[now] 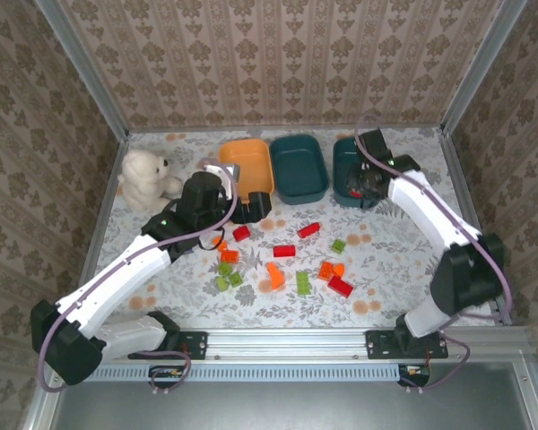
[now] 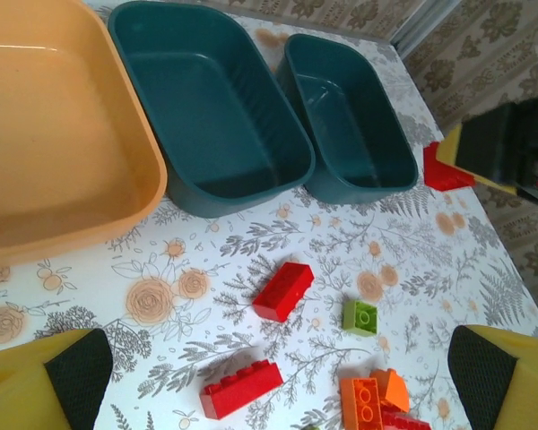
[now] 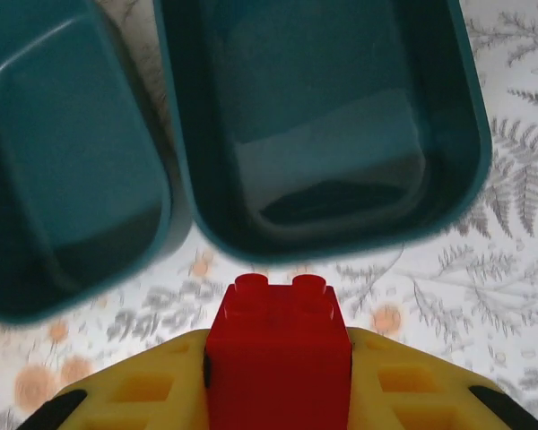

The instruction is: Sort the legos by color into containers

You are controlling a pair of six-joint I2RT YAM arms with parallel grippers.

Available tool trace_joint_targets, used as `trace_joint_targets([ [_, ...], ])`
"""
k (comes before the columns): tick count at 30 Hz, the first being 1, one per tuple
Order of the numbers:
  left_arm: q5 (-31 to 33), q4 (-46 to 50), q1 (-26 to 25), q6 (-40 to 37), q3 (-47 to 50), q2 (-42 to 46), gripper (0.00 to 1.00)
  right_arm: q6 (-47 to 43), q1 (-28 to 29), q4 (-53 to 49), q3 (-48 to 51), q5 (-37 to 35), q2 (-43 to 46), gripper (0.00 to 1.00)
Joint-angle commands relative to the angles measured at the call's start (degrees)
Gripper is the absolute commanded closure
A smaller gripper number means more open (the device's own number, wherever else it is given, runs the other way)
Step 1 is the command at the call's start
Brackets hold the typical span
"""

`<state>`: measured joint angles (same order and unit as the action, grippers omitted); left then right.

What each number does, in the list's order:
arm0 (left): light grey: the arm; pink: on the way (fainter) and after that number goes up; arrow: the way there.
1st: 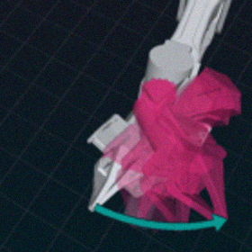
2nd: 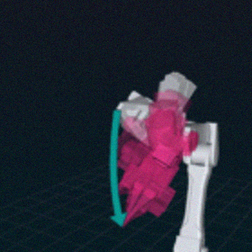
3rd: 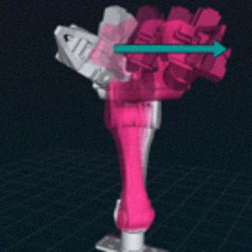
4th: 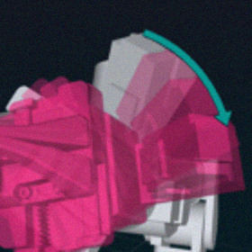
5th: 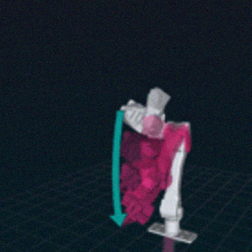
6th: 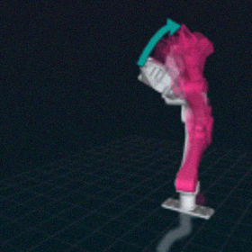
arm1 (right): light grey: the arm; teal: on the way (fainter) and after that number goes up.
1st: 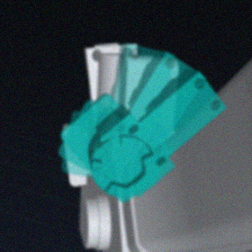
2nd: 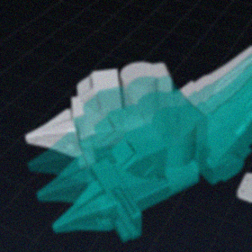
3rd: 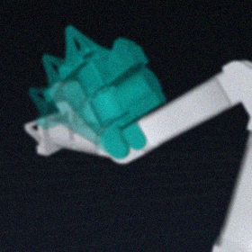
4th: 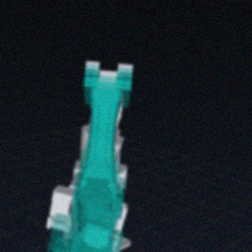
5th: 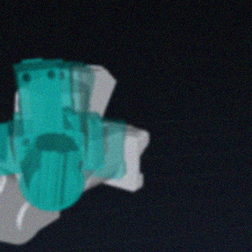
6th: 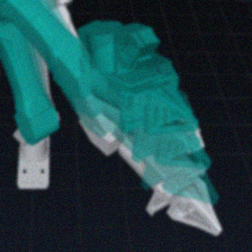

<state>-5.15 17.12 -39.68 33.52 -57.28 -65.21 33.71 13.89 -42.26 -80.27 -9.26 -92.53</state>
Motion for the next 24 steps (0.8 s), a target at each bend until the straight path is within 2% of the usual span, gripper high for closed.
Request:
trace_joint_targets([
  [1, 0.70, 1.01, 0.90, 1.39, -3.01, -1.55, 0.00, -3.02, -2.59, -1.75, -7.79, -1.26, -10.34, 0.73],
  [8, 2.75, 2.60, 1.19, 3.98, -1.85, -0.15, 0.00, -3.31, -5.75, -6.31, -24.55, -0.29, -29.52, 0.74],
  [13, 3.77, 4.86, 1.25, 4.86, -0.65, 2.35, 0.00, -4.31, -6.94, -8.50, -31.27, 0.48, -37.01, 0.72],
  [16, 4.89, 7.08, 1.19, 4.79, -0.32, 3.79, 0.00, -4.27, -7.47, -9.86, -33.51, 0.70, -39.31, 0.63],
  [19, 5.62, 9.47, 1.27, 4.72, -0.23, 4.93, 0.00, -4.43, -7.63, -9.81, -33.70, 1.00, -39.96, 0.59],
  [24, 6.66, 13.23, 1.37, 5.48, 0.07, 6.40, 0.00, -4.75, -7.65, -9.79, -34.75, 1.24, -37.38, 0.43],
])
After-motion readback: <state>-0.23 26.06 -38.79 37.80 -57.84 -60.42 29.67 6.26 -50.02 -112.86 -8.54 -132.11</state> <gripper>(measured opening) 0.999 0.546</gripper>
